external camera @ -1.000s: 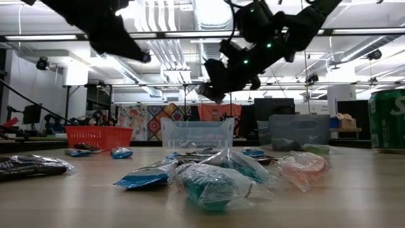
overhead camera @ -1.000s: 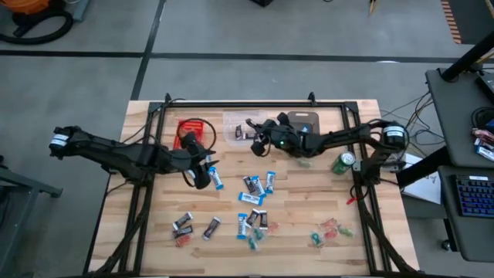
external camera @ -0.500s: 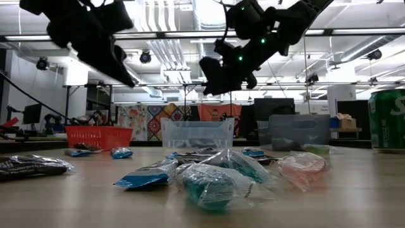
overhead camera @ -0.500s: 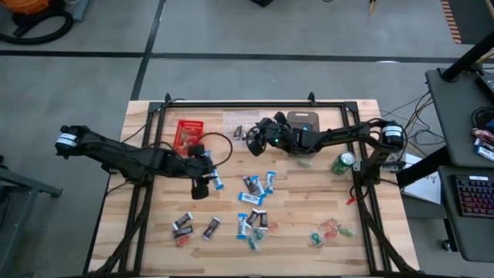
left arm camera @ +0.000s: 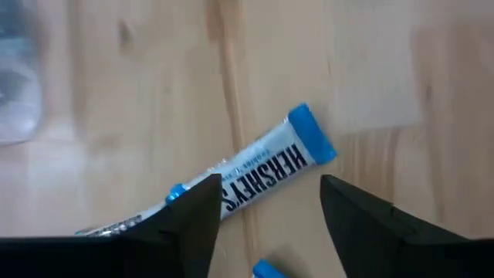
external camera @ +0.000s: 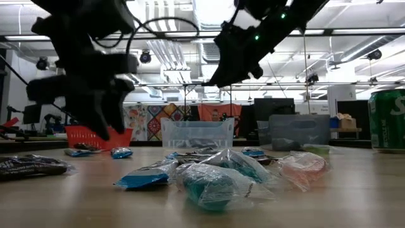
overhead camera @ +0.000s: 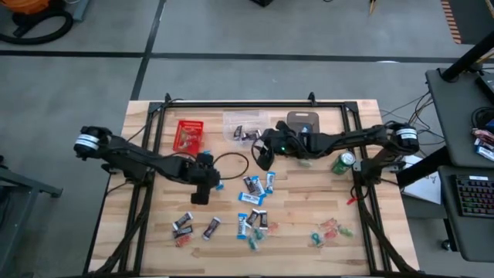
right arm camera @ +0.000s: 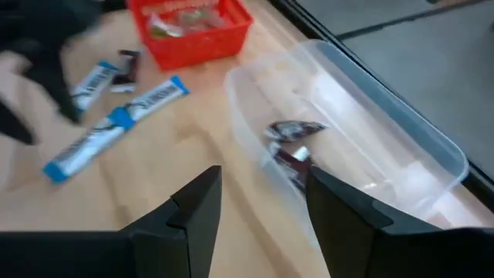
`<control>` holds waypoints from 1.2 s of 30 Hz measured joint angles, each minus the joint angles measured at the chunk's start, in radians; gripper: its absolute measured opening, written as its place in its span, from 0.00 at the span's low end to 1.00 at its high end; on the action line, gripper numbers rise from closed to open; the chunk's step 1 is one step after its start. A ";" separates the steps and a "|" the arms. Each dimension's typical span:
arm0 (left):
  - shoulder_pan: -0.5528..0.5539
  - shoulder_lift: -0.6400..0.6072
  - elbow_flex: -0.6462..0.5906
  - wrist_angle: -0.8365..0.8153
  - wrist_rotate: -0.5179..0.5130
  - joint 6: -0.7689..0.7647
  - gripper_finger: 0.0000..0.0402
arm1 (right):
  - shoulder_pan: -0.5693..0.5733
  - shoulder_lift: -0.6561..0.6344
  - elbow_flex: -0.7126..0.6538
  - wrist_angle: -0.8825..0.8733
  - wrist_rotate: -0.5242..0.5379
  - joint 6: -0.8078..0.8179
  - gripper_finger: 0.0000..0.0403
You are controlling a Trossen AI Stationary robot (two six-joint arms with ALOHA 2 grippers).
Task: Sort candy
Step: Put the white chocolate bar into the black bin
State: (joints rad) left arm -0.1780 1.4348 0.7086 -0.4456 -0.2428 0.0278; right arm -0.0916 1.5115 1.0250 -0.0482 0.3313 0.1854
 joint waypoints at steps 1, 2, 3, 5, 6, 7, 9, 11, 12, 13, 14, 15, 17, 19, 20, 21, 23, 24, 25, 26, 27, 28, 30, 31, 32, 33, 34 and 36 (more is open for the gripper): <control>0.000 0.016 0.000 0.000 -0.001 0.013 0.54 | 0.011 -0.008 0.000 -0.015 0.000 0.002 0.44; 0.000 0.033 0.000 0.000 -0.002 0.029 0.56 | 0.023 -0.015 0.000 -0.036 0.000 0.005 0.44; 0.002 0.048 0.000 0.000 -0.008 0.045 0.58 | 0.036 -0.018 0.000 -0.044 0.000 0.007 0.44; 0.002 0.080 0.000 0.005 -0.029 0.068 0.59 | 0.060 -0.024 0.000 -0.054 0.000 0.017 0.44; 0.003 0.093 0.000 0.020 -0.035 0.078 0.59 | 0.072 -0.026 0.000 -0.064 0.001 0.024 0.44; 0.003 0.104 0.000 0.029 -0.036 0.087 0.60 | 0.083 -0.027 0.000 -0.062 0.001 0.024 0.44; 0.003 0.123 0.002 0.045 -0.041 0.099 0.59 | 0.105 -0.027 0.000 -0.060 0.001 0.025 0.44; 0.004 0.137 0.002 0.052 -0.041 0.103 0.58 | 0.125 -0.027 0.000 -0.061 0.001 0.026 0.44; 0.004 0.142 0.002 0.054 -0.041 0.101 0.58 | 0.133 -0.025 0.000 -0.061 0.000 0.033 0.44; 0.006 0.146 0.003 0.054 -0.042 0.101 0.57 | 0.140 -0.025 0.000 -0.063 0.001 0.039 0.44; 0.006 0.148 0.003 0.054 -0.039 0.097 0.56 | 0.149 -0.025 0.000 -0.069 0.001 0.046 0.44; 0.008 0.149 0.003 0.055 -0.037 0.091 0.55 | 0.157 -0.025 0.000 -0.074 0.001 0.051 0.44; 0.010 0.150 0.003 0.057 -0.034 0.089 0.53 | 0.174 -0.025 0.000 -0.074 0.001 0.051 0.44; 0.016 0.149 0.002 0.064 -0.029 0.088 0.50 | 0.190 -0.025 0.000 -0.074 0.001 0.053 0.44; 0.019 0.149 0.001 0.070 -0.027 0.088 0.49 | 0.198 -0.025 0.000 -0.074 0.001 0.053 0.44; 0.023 0.150 0.001 0.078 -0.025 0.088 0.48 | 0.205 -0.024 0.000 -0.074 0.001 0.054 0.44; 0.030 0.151 0.000 0.096 -0.022 0.087 0.45 | 0.217 -0.024 0.000 -0.074 0.001 0.062 0.44; 0.033 0.151 0.000 0.104 -0.021 0.087 0.44 | 0.222 -0.024 0.000 -0.074 0.001 0.066 0.44; 0.035 0.152 0.000 0.110 -0.021 0.086 0.42 | 0.228 -0.024 0.000 -0.074 0.001 0.067 0.44; 0.036 0.152 0.000 0.113 -0.021 0.083 0.40 | 0.233 -0.024 0.000 -0.075 0.001 0.067 0.44; 0.037 0.152 0.000 0.116 -0.019 0.083 0.38 | 0.238 -0.024 0.000 -0.075 0.001 0.068 0.44; 0.037 0.152 0.000 0.118 -0.018 0.081 0.36 | 0.244 -0.024 0.000 -0.075 0.001 0.069 0.44; 0.038 0.153 0.000 0.122 -0.017 0.071 0.30 | 0.254 -0.024 0.000 -0.075 0.001 0.077 0.44; 0.039 0.153 0.000 0.124 -0.017 0.064 0.28 | 0.259 -0.024 0.000 -0.077 0.001 0.079 0.44; 0.039 0.153 0.000 0.127 -0.019 0.059 0.25 | 0.263 -0.024 0.000 -0.077 0.001 0.081 0.44; 0.039 0.153 0.000 0.130 -0.022 0.057 0.22 | 0.268 -0.024 0.000 -0.078 0.001 0.082 0.44; 0.039 0.153 0.001 0.131 -0.024 0.057 0.19 | 0.273 -0.024 0.000 -0.078 0.001 0.083 0.44; 0.039 0.153 0.001 0.137 -0.027 0.056 0.13 | 0.283 -0.024 0.000 -0.079 0.001 0.083 0.44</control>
State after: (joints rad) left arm -0.1390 1.5879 0.7094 -0.3088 -0.2702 0.0841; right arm 0.1913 1.4876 1.0248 -0.1275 0.3325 0.2684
